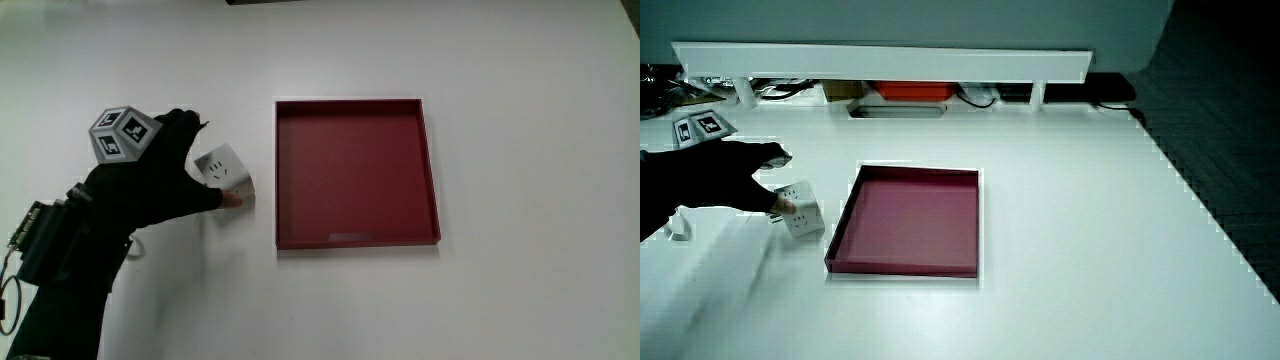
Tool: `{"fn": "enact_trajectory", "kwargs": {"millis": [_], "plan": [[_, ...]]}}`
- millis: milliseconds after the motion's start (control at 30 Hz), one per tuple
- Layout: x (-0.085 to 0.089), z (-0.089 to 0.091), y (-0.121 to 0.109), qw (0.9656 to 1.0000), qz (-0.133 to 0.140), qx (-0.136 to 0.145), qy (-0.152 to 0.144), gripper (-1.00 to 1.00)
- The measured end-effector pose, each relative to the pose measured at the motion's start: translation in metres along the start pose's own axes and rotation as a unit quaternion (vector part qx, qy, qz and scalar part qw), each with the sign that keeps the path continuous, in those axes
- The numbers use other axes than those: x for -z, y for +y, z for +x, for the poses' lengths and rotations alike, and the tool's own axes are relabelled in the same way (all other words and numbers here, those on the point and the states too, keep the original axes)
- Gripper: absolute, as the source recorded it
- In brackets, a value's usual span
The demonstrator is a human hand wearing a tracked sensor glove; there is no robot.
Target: Pick socket
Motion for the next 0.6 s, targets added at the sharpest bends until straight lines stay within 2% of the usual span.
{"fn": "enact_trajectory", "kwargs": {"millis": [133, 267, 467, 567, 600], "plan": [[0.01, -0.005, 0.01, 1.0, -0.004, 0.0, -0.004, 0.0], [0.017, -0.004, 0.015, 0.9998, -0.015, -0.01, -0.01, 0.0], [0.028, -0.012, 0.024, 0.9995, -0.022, -0.021, -0.01, 0.0], [0.031, -0.014, 0.025, 0.9992, -0.025, -0.025, -0.021, 0.0], [0.032, -0.014, 0.026, 0.9993, -0.027, -0.02, -0.017, 0.0]]}}
